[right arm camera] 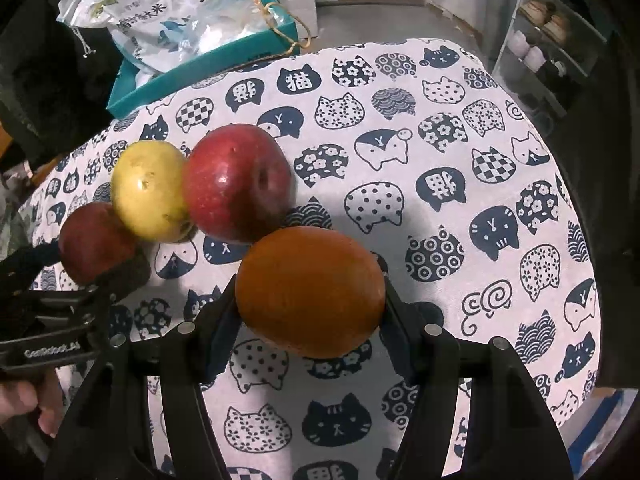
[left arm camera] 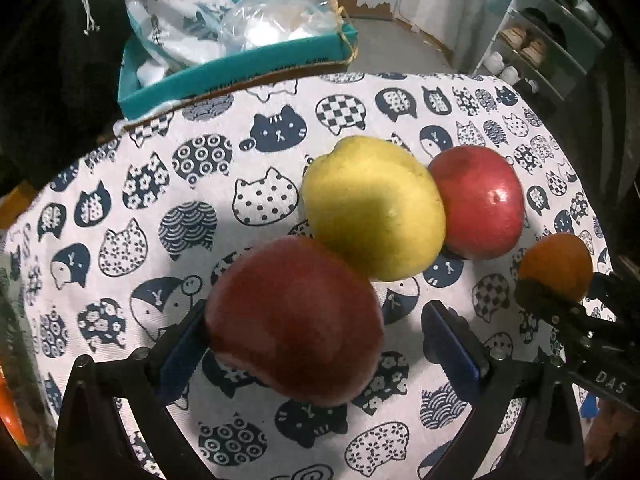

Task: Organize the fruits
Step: 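Close the right tool on the orange while the left tool grasps a red apple, then lift the orange in the right tool and the apple in the left tool toward the bowl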

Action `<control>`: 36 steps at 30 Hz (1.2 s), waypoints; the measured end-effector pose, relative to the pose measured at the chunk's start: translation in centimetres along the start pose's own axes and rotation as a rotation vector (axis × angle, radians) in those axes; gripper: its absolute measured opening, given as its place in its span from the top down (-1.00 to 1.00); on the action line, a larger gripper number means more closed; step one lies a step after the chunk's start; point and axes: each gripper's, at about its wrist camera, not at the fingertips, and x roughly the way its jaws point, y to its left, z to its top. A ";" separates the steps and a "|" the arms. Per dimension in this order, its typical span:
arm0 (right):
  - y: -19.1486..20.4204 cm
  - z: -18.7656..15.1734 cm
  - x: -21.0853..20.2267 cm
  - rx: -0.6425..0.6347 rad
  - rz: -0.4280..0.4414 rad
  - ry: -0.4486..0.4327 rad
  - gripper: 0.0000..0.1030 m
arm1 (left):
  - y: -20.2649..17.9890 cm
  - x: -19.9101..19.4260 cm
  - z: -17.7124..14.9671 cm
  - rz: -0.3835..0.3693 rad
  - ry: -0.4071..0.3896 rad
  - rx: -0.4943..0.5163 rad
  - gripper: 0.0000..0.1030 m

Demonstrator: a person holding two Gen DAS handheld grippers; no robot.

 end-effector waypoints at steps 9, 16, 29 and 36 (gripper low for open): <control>0.8 0.3 0.7 -0.009 0.001 0.009 -0.24 | 0.9 0.3 -0.1 0.024 -0.016 -0.022 -0.51; 1.5 0.4 0.6 -0.020 0.002 0.006 -0.24 | 1.3 0.1 -0.4 0.013 -0.022 -0.007 -0.48; 2.4 0.3 -1.4 -0.058 -0.004 -0.049 -0.23 | 1.5 -2.6 -2.0 0.026 -0.072 -0.014 -0.48; 3.3 0.5 -3.2 -0.084 -0.011 -0.094 -0.23 | 1.9 -5.2 -2.9 0.030 -0.114 -0.023 -0.48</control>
